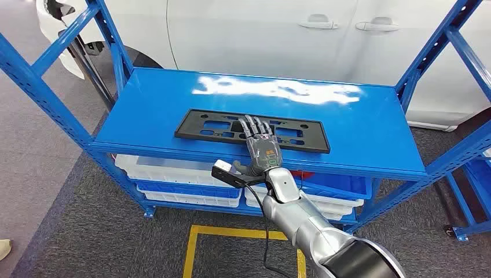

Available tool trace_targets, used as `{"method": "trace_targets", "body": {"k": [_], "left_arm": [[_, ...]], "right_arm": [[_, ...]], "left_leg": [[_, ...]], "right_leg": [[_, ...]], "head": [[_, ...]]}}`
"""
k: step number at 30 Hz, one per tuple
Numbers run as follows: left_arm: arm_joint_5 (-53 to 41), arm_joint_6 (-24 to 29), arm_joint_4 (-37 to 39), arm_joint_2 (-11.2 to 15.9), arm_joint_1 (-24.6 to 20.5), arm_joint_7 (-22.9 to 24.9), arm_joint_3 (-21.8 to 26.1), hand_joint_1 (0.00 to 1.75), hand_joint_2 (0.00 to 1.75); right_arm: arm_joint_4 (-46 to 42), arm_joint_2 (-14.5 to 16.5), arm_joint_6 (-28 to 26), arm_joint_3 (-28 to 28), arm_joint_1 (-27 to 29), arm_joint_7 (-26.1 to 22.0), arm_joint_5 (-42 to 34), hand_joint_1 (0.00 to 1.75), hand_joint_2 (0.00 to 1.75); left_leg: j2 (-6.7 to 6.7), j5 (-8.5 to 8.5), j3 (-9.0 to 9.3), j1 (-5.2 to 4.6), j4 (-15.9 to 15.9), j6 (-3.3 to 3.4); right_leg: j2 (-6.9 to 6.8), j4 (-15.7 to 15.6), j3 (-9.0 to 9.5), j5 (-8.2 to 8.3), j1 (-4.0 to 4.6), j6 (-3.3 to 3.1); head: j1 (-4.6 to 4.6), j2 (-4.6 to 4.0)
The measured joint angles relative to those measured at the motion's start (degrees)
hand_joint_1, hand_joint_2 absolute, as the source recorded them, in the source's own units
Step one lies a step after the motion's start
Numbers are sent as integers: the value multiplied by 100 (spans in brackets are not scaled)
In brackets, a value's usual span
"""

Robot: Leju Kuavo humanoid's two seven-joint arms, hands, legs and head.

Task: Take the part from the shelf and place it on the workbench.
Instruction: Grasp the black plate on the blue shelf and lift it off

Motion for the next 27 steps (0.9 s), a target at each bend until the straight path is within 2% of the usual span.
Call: {"method": "trace_targets", "body": {"k": [2, 3, 4, 5, 6, 7, 8, 10, 12, 13, 15, 16, 17, 18, 20, 21, 22, 23, 25, 27], "left_arm": [[0, -1, 0, -1, -1, -1, 0, 0, 0], [0, -2, 0, -1, -2, -1, 0, 0, 0], [0, -2, 0, -2, -2, -2, 0, 0, 0], [0, -2, 0, -3, -2, -3, -1, 0, 0], [0, -2, 0, -4, -1, -3, -1, 0, 0], [0, -2, 0, -4, 0, -4, -2, 0, 0], [0, -2, 0, -4, 0, -4, -2, 0, 0], [0, -2, 0, -4, -4, -4, -2, 0, 0], [1, -4, 0, -4, -6, -7, -2, 0, 0], [2, -4, 0, -5, -1, -7, -2, 0, 0], [5, -3, 1, -6, 16, -8, -2, 0, 0], [7, -3, 2, -4, 22, -8, -2, 0, 0], [8, -2, 2, -3, 24, -10, -2, 0, 0], [9, -2, 2, -1, 23, -15, -2, 0, 0], [9, -2, 2, 2, 17, -34, -2, 0, 0], [9, -2, 2, 4, 13, -45, -2, 0, 0], [9, -2, 2, 4, 12, -54, -2, 0, 0], [9, -2, 2, 4, 16, -59, -2, 0, 0], [9, -2, 2, 3, 30, -63, -2, 0, 0], [9, -3, 2, -1, 28, -69, -2, 0, 0]], "right_arm": [[14, -11, 3, -14, 2, -1, -1, 0, 0], [26, -20, 6, -27, -1, -3, -1, 0, 0], [32, -25, 5, -38, -11, -5, -1, 0, 0], [34, -27, 5, -47, -28, -7, -1, 0, 0], [35, -27, 4, -52, -44, -9, -1, 0, 0], [35, -27, 4, -56, -56, -9, -1, 0, 0], [37, -30, 4, -63, -63, -10, -1, 0, 0], [40, -36, 4, -76, -67, -10, -1, 0, 0], [42, -36, 4, -82, -80, -10, -2, 0, 0], [43, -30, 4, -82, -83, -9, 0, 0, 0], [53, -20, 2, -82, -75, 33, 51, 0, 87], [64, -16, -2, -82, -65, 73, 100, 0, 131], [76, -16, -6, -82, -57, 116, 154, 0, 175], [85, -16, -9, -82, -53, 155, 196, 0, 175], [92, -12, -16, -82, -57, 211, 226, 0, 175], [92, -9, -24, -82, -65, 230, 226, 0, 175], [92, -6, -37, -82, -71, 241, 225, 0, 175], [92, -4, -53, -82, -74, 247, 224, 0, 175], [93, -2, -78, -82, -78, 248, 216, 0, 175], [95, -4, -91, -82, -97, 243, 208, 0, 175]], "left_leg": [[36, -6, 6, -1, 3, 0], [73, -15, 16, -2, 7, -4], [108, -27, 30, -5, 12, -15], [144, -43, 44, -18, 22, -33], [177, -57, 53, -32, 31, -55], [215, -70, 60, -46, 38, -78], [263, -78, 66, -56, 40, -103], [337, -110, 83, -46, 48, -159], [200, -291, 2, -22, 287, -227], [84, -463, -123, -7, 582, -257], [-56, -813, -484, 7, 1368, -298], [-72, -878, -621, 9, 1635, -307], [-78, -836, -673, 10, 1708, -310], [-79, -676, -610, 11, 1533, -304], [-97, -259, -269, 14, 752, -274], [-119, -122, -109, 11, 386, -252], [-142, -63, -16, 7, 171, -228], [-162, -69, 12, 1, 92, -201], [-167, -61, 4, 0, 75, -141], [-157, -38, 5, 15, 47, -81]], "right_leg": [[-9, -143, 50, 145, -2, -3], [-36, -394, 156, 324, -2, -12], [-115, -813, 353, 549, 6, -35], [-253, -1248, 556, 725, 30, -66], [-356, -1573, 704, 843, 52, -103], [-425, -1753, 779, 890, 75, -137], [-426, -1806, 787, 887, 96, -166], [-292, -1829, 784, 918, 88, -226], [-173, -1866, 800, 953, 50, -289], [-114, -1876, 807, 964, 33, -311], [-2, -1872, 803, 969, 31, -332], [47, -1868, 804, 968, 33, -335], [90, -1862, 807, 966, 33, -335], [130, -1856, 813, 961, 33, -329], [187, -1840, 828, 943, 30, -302], [208, -1824, 821, 933, 40, -279], [220, -1814, 806, 930, 46, -252], [228, -1808, 788, 930, 52, -224], [237, -1802, 768, 927, 54, -161], [181, -1644, 703, 798, 51, -97]], "head": [[0, 0], [0, 0], [0, 0], [0, 0], [0, 0], [0, 0], [0, 0], [0, 0], [0, 0], [0, 0], [0, 0], [0, 0], [0, 0], [0, 0], [0, 0], [0, 0], [-1, 0], [-1, 0], [-1, 0], [1, 0]]}}
